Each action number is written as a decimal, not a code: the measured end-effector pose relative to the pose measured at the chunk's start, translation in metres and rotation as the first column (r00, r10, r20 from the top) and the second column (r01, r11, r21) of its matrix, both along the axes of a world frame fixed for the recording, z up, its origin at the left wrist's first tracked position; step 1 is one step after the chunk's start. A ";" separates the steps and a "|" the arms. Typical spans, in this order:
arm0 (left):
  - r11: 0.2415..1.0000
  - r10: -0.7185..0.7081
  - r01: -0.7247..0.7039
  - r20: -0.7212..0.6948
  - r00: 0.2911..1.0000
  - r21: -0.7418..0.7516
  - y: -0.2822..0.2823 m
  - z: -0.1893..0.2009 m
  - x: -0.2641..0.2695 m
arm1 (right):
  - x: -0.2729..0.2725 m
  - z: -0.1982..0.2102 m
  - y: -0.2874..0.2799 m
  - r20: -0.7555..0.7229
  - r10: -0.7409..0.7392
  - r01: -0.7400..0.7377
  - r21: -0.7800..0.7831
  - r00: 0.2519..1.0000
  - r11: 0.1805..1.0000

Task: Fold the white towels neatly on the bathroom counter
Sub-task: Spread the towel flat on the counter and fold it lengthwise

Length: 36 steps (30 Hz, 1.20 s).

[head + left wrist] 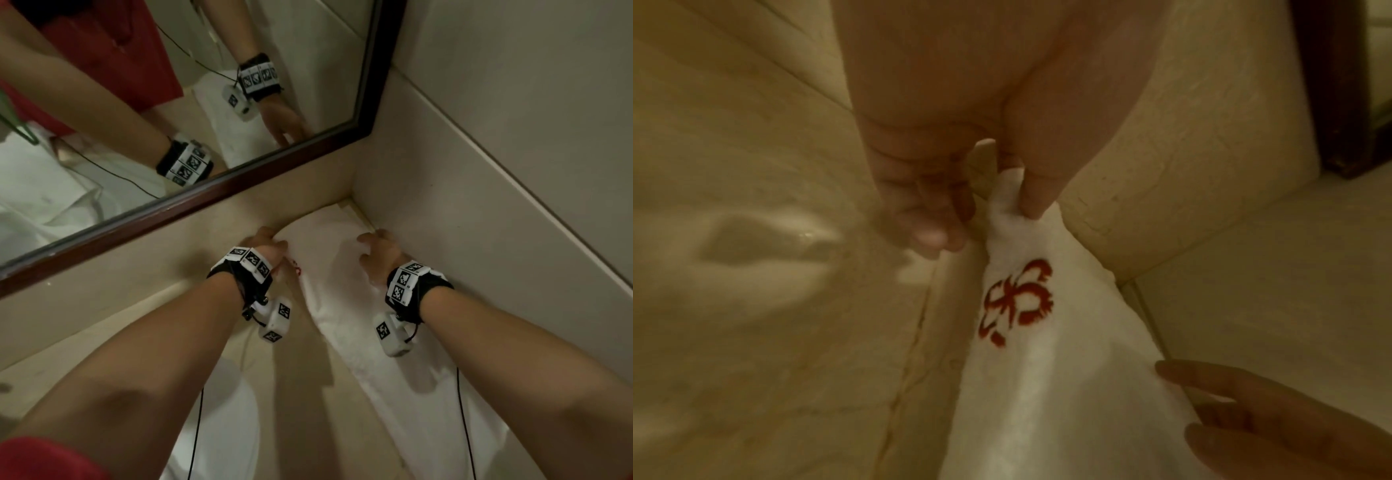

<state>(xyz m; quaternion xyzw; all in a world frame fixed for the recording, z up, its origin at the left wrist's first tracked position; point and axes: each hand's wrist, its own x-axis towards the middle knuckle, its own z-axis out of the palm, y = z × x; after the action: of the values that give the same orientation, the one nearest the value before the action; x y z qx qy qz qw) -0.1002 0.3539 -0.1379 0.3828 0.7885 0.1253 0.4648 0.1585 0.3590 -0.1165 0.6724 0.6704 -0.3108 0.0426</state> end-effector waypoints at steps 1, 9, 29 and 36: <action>1.000 0.025 -0.025 0.036 0.999 0.009 -0.003 0.013 0.005 | 0.000 0.001 0.001 -0.013 0.002 -0.002 0.001 1.000 1.000; 0.973 0.189 -0.222 0.354 0.916 0.055 0.000 0.030 0.013 | -0.014 -0.003 0.013 -0.159 0.011 -0.015 -0.025 0.987 1.000; 0.996 0.051 -0.058 0.090 0.995 0.073 0.015 0.007 0.014 | -0.028 -0.007 0.049 -0.217 -0.083 0.121 0.165 0.973 0.979; 0.998 -0.007 0.014 -0.116 0.993 0.061 0.018 -0.022 0.002 | -0.027 -0.007 0.048 -0.034 -0.022 0.023 0.053 0.999 0.998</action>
<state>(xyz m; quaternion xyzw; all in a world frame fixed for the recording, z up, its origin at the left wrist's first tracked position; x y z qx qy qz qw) -0.0981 0.3718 -0.1602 0.4077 0.8079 0.1245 0.4069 0.1317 0.4074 -0.1233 0.6756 0.6715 -0.3042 0.0099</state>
